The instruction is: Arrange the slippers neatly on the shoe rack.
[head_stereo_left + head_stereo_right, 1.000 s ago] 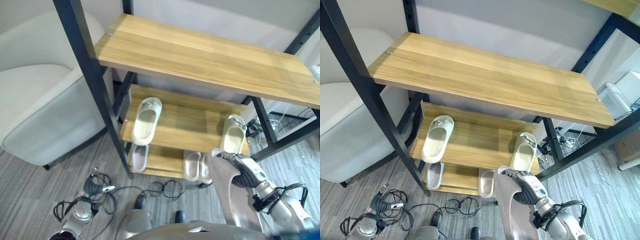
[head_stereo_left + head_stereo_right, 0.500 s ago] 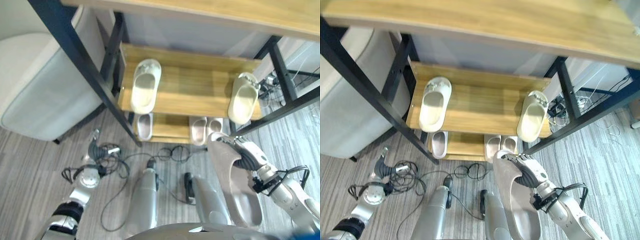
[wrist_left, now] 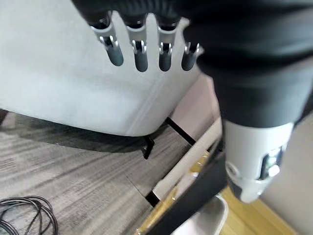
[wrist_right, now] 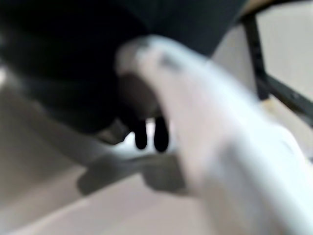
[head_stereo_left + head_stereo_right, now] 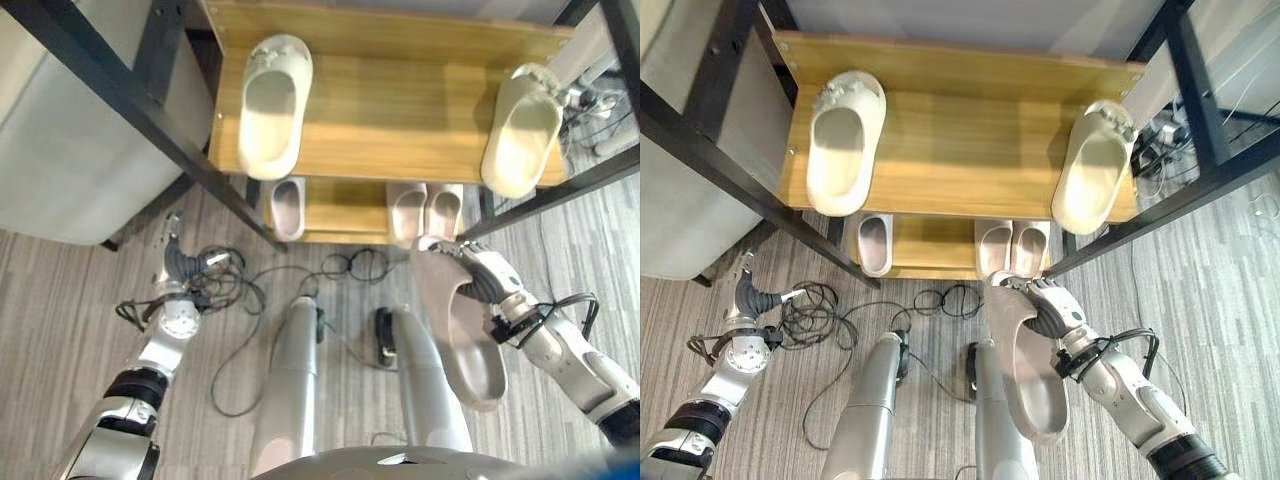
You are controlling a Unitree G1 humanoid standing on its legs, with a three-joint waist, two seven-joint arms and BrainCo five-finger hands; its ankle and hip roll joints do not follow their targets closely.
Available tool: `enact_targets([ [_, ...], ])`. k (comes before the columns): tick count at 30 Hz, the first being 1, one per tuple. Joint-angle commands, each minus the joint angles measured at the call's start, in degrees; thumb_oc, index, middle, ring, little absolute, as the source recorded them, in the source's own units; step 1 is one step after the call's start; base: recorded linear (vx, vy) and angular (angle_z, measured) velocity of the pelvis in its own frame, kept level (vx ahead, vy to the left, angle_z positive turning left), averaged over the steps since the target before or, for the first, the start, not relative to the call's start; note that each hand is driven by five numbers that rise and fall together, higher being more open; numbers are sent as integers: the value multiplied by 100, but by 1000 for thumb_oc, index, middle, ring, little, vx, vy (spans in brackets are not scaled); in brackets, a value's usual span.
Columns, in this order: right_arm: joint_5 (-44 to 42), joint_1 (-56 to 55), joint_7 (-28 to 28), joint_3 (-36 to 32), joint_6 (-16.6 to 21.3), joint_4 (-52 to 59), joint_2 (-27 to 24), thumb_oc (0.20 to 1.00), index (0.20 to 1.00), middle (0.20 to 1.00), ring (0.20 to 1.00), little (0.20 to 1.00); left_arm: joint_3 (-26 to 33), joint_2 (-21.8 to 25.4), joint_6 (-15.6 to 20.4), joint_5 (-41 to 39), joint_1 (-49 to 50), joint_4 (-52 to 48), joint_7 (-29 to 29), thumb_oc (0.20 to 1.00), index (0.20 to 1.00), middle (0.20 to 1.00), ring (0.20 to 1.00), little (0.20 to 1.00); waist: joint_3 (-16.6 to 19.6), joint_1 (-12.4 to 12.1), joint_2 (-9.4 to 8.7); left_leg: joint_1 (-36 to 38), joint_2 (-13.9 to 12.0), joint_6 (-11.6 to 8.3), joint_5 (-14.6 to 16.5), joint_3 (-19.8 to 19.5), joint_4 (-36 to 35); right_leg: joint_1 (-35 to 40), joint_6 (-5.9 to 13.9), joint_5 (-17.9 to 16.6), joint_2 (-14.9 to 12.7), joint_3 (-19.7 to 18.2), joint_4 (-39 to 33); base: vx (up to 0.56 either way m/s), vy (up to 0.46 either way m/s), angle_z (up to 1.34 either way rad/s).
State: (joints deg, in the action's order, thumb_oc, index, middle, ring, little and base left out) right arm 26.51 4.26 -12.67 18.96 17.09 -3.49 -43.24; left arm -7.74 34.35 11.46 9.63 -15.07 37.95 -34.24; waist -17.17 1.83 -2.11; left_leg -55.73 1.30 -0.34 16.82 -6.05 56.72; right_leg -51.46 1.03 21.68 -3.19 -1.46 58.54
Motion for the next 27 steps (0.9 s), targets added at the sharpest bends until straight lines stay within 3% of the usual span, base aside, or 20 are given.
enact_targets([
  [1, -224, 371, -259, 19, 40, -16, -67, 200, 200, 200, 200, 200, 128, -33, 81, -63, -193, -109, -281, 1000, 1000, 1000, 1000, 1000, -32, -148, 279, -26, -126, 10, 4, -78, -294, 110, -54, 432, 16, -153, 107, 0, 0, 0],
  [8, -270, 984, -276, 218, 5, -630, 60, 200, 200, 200, 200, 200, 52, -212, 142, -75, -144, -371, -291, 1000, 1000, 1000, 1000, 1000, -36, -221, 403, -632, -75, 19, 15, -45, -117, -500, -69, 436, -2, -195, 338, 0, 0, 0],
  [18, -224, 1624, -457, 415, -89, -1319, 342, 200, 200, 200, 200, 200, -5, -393, 324, -121, -65, -728, -480, 1000, 1000, 1000, 1000, 1000, 38, -346, 444, -1195, 41, 27, 34, -53, -4, -1052, -78, 464, -96, -181, 505, 23, 3, 5],
  [27, -24, 2411, -796, 562, -340, -1843, 442, 200, 200, 200, 200, 200, 121, -524, 565, -622, -27, -762, -461, 1000, 1000, 1000, 1000, 1000, 190, -490, 351, -1648, 160, 32, -38, -88, -31, -1477, -78, 377, -200, -147, 512, 28, -3, 8],
])
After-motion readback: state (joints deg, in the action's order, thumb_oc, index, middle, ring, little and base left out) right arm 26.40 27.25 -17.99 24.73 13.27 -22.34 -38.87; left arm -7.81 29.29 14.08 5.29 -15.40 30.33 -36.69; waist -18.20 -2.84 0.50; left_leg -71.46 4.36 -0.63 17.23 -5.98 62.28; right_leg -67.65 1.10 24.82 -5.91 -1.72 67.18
